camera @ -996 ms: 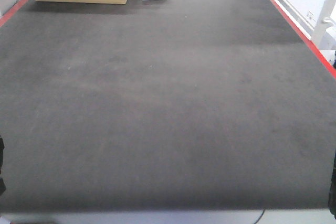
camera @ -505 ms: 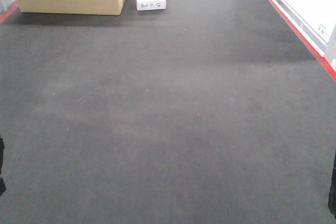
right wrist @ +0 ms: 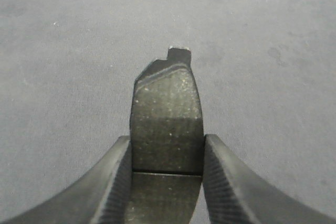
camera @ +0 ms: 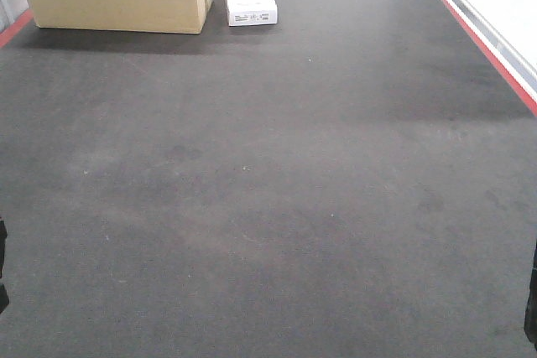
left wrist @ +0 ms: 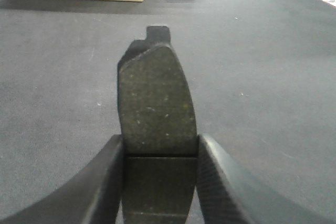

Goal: Move and align brake pads A on conveyor
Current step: 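Drive up to the black conveyor belt and stop at its edge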

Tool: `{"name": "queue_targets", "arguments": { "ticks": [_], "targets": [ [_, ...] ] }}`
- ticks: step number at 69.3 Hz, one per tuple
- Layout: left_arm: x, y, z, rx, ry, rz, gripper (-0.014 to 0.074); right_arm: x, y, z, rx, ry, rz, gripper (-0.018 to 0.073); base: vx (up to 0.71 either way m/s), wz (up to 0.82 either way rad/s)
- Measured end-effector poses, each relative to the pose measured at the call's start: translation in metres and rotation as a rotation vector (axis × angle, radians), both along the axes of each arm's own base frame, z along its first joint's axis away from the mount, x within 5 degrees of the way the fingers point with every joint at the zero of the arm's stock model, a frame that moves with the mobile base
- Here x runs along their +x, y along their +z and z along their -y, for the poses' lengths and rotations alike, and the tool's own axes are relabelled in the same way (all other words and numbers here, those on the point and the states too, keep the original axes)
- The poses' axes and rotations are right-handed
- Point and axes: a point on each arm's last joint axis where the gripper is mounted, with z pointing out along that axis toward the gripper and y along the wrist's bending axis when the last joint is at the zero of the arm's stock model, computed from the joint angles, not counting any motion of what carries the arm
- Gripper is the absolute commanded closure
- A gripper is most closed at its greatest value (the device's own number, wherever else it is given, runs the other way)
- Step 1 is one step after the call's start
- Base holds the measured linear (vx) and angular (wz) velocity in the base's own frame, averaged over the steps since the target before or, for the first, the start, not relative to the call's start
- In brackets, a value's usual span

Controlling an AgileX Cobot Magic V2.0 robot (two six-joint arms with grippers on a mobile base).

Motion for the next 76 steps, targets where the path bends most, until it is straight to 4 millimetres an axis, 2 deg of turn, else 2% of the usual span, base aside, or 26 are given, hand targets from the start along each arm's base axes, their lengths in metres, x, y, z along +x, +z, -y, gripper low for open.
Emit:
{"name": "queue_targets", "arguments": {
  "ticks": [76],
  "targets": [
    [0.0, 0.0, 0.0, 0.0, 0.0, 0.0, 0.0603, 0.0, 0.0, 0.0, 0.0, 0.0, 0.0, 0.0566, 0.01, 0.0]
  ]
}}
